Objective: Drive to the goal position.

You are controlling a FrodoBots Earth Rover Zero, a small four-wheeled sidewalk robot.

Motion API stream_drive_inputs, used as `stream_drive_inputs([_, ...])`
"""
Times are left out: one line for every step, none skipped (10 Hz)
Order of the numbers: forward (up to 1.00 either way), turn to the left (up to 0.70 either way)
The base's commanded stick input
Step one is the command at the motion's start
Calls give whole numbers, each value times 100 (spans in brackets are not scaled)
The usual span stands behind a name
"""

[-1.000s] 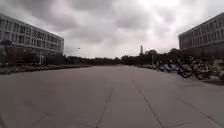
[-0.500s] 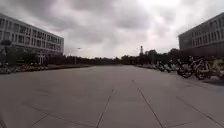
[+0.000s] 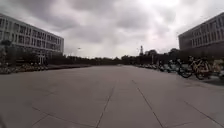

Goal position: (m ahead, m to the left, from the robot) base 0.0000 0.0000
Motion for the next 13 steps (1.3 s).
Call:
stream_drive_inputs([5,0])
stream_drive_inputs([5,0])
stream_drive_inputs([5,0])
stream_drive_inputs([5,0])
stream_drive_inputs([5,0])
stream_drive_inputs([5,0])
stream_drive_inputs([5,0])
stream_drive_inputs([5,0])
stream_drive_inputs([5,0])
stream_drive_inputs([5,0])
stream_drive_inputs([5,0])
stream_drive_inputs([5,0])
stream_drive_inputs([5,0])
